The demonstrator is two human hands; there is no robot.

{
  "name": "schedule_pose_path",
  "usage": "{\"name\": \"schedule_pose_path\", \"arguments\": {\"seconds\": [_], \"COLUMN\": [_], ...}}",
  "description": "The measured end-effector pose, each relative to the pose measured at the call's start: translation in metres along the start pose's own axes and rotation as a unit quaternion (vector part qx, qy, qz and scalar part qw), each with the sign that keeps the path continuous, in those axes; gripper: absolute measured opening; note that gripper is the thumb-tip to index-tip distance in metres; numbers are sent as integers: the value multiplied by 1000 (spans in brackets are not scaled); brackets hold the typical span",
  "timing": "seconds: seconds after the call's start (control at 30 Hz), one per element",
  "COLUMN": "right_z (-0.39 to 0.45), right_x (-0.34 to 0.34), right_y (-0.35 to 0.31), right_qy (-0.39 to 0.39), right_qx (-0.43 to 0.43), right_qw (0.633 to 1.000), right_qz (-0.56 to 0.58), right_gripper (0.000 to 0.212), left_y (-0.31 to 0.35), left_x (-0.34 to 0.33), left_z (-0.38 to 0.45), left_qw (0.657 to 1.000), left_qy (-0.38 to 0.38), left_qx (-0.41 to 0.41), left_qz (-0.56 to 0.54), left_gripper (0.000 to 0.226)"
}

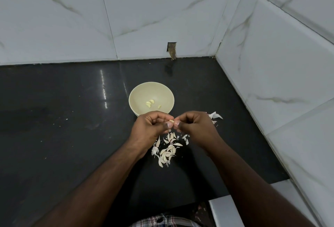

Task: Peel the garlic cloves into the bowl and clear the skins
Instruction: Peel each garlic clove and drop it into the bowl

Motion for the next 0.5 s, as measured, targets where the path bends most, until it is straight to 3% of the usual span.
{"name": "schedule_pose_path", "arguments": {"seconds": [0.2,0.5], "right_z": [-2,-2], "right_x": [-4,-4], "right_y": [4,8], "right_qy": [-37,-43], "right_qx": [-81,-95], "right_qw": [984,985], "right_qz": [153,138], "right_gripper": [9,6], "left_y": [6,-1], "left_x": [-2,1], "left_z": [-4,-5], "left_qw": [998,997], "left_qy": [-33,-13], "left_qx": [-35,-36], "left_qz": [51,74], "left_gripper": [17,19]}}
Point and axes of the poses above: each hand's wrist, its own z-axis towards the middle knuckle, its own x-axis out of the back of the hand, y = z × x, the point moved 3 cm from there along z, towards the middle knuckle, and after that the axes turned 9 degrees about -y, right-handed, at the moved point
